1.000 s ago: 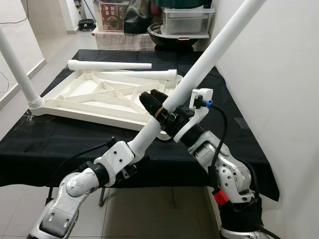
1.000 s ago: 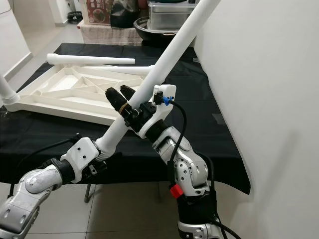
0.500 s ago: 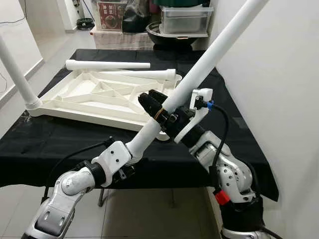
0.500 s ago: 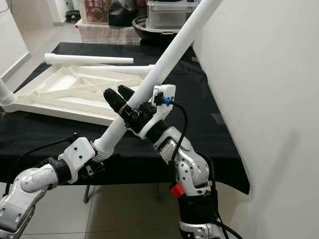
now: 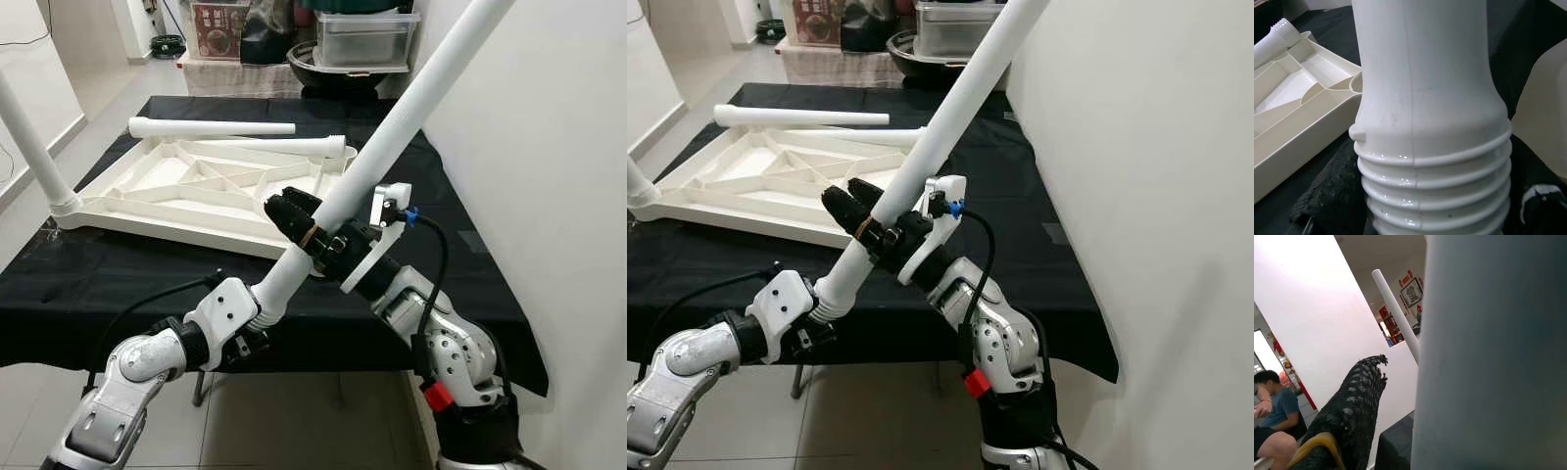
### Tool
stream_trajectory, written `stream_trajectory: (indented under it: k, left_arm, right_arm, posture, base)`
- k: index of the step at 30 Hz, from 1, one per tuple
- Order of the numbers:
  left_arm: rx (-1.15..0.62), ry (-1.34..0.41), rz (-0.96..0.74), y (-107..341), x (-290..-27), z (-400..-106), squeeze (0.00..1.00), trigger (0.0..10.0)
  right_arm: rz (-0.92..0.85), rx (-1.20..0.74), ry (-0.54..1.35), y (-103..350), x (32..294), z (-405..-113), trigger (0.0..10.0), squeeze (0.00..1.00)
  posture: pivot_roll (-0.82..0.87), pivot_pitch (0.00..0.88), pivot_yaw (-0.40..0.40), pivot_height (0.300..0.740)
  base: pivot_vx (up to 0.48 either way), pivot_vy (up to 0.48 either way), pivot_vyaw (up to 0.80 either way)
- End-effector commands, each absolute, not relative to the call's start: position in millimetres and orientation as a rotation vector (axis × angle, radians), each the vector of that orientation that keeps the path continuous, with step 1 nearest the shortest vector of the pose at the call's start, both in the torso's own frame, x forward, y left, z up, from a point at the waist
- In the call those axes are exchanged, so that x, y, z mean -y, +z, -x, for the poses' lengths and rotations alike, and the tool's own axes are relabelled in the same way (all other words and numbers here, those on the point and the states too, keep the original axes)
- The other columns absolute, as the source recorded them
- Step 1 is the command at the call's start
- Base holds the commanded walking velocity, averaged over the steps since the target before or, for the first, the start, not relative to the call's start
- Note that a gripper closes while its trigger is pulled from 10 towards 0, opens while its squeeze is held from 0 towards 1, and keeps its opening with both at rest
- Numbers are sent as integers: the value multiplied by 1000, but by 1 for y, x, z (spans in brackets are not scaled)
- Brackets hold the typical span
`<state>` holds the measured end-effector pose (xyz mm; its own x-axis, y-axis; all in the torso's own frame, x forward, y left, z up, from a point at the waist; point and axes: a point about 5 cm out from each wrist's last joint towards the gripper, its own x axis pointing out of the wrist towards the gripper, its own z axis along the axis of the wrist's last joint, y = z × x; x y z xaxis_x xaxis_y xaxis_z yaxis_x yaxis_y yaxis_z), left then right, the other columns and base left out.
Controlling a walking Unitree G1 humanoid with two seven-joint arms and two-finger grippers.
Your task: Building children table
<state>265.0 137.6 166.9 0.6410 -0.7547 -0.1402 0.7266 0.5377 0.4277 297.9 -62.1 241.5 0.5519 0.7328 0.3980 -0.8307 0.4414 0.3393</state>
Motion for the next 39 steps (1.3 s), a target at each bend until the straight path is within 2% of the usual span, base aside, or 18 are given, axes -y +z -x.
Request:
stream_trajectory:
  k: [1,3,4,6,7,21,22,27,34,35,37,39]
  left_arm:
    - [71,-967,-489,166,-127,-257,0,10000]
    - [69,-964,-477,165,-127,-256,0,10000]
    - [68,-971,-484,164,-126,-255,0,10000]
    - [66,-977,-490,164,-126,-255,0,10000]
    - [65,-977,-483,164,-126,-254,0,10000]
    - [-1,-939,-487,158,-133,-258,0,10000]
    - [-5,-929,-455,159,-134,-260,1000,10000]
    - [16,-896,-441,162,-135,-263,1000,10000]
    - [32,-784,-528,164,-144,-271,1000,10000]
    - [45,-737,-544,166,-148,-275,0,10000]
    - [81,-619,-554,171,-156,-282,0,10000]
    - [90,-588,-554,173,-158,-283,0,10000]
  right_arm:
    - [-529,199,1003,242,57,-296,10000,0]
    - [-528,201,999,242,57,-297,10000,0]
    - [-527,204,993,242,57,-297,3882,0]
    - [-527,207,989,242,58,-297,3882,0]
    - [-528,207,989,242,58,-297,0,0]
    - [-535,206,974,242,60,-298,0,0]
    - [-534,209,968,242,60,-299,0,0]
    - [-533,214,958,243,61,-301,0,0]
    - [-535,238,910,248,68,-308,0,0]
    - [-525,251,867,250,72,-312,0,0]
    - [-492,282,755,255,82,-324,0,0]
    - [-484,289,727,256,85,-327,0,0]
  posture:
    - [67,97,-22,740]
    - [67,97,-22,740]
    - [66,99,-22,740]
    - [66,96,-25,740]
    - [66,96,-25,740]
    - [66,99,-25,740]
    - [65,99,-26,740]
    - [65,96,-25,740]
    - [63,90,-24,740]
    - [65,85,-25,740]
    - [66,83,-26,740]
    - [66,83,-26,740]
  base:
    - [0,0,0]
    - [0,0,0]
    - [0,0,0]
    - [0,0,0]
    - [0,0,0]
    - [0,0,0]
    - [0,0,0]
    - [0,0,0]
    - [0,0,0]
    - [0,0,0]
    - [0,0,0]
    - [0,0,0]
